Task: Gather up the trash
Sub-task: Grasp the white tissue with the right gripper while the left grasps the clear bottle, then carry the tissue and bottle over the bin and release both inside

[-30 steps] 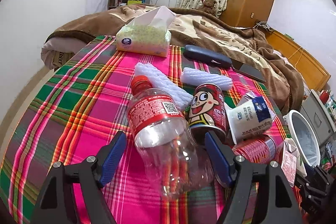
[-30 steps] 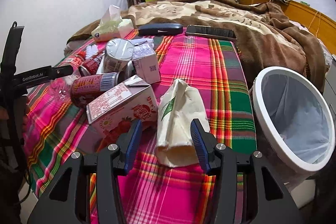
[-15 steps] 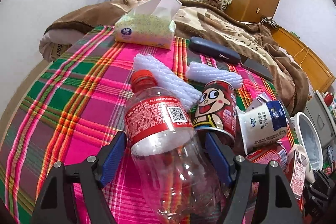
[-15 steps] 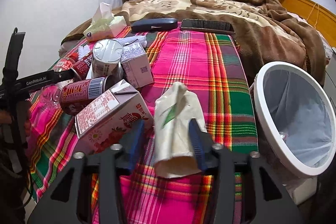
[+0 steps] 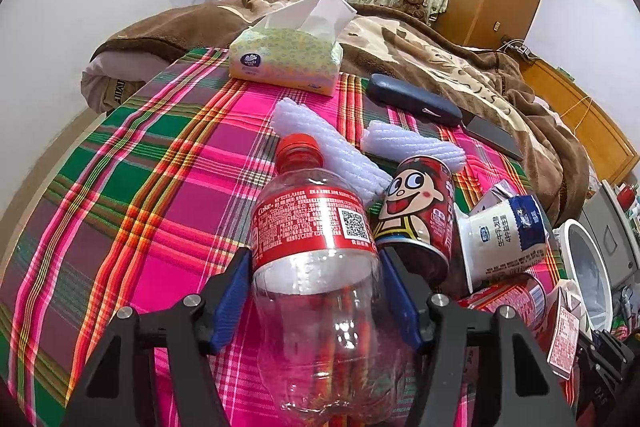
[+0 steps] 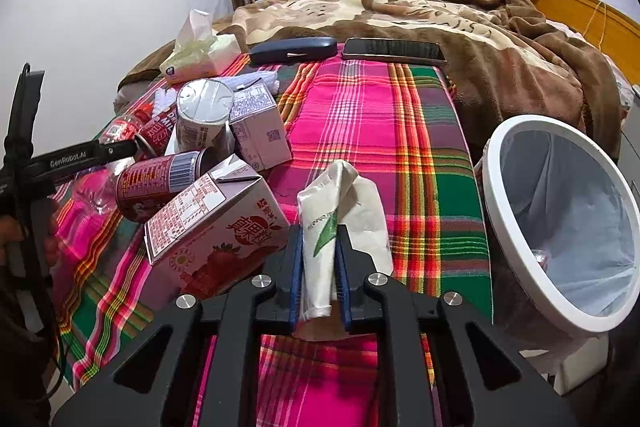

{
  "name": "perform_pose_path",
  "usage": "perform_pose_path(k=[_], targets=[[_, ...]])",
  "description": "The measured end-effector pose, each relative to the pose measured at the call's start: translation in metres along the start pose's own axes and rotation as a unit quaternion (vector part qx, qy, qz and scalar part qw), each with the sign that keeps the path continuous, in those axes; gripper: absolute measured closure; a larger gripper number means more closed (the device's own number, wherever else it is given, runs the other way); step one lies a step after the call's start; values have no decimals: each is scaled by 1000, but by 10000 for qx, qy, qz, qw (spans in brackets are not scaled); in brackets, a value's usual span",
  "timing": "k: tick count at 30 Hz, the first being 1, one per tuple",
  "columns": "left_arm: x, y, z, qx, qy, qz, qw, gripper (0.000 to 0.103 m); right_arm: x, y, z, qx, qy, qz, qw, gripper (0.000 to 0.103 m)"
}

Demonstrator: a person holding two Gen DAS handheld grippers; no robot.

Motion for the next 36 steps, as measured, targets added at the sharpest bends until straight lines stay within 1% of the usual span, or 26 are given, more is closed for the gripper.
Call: perform_pose_path(k=[6, 7, 16, 25, 31, 36], targets=[[0, 7, 2, 94, -36, -46, 9999, 39, -1, 1, -1, 72, -9, -72, 9999, 91], [1, 8, 3, 99, -38, -48, 9999, 39, -2, 1, -1, 84, 8, -85, 9999, 94], [-1, 17, 10, 123, -8, -6, 9999, 39, 0, 2, 0, 92, -43, -154, 9998, 94], [2, 40, 16, 296, -94, 34, 9995, 39, 2, 8, -1, 224, -150, -289, 9992, 95], [5, 54, 20, 350, -136, 92, 9993, 39, 5, 15, -3, 297, -216, -298, 9989, 95], [18, 71, 25, 412, -325, 169, 9985, 39, 7, 25, -7, 410, -236, -311, 9984, 95]])
Point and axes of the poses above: each gripper's, at about its wrist camera, not at the fingertips, and y roughly against the way its jaws point, x to its right, z to its underside, the point moved 6 cm from there along -y, roughly the way its jaws point, and after that the axes turned 8 degrees about y, right-handed, at the moved point
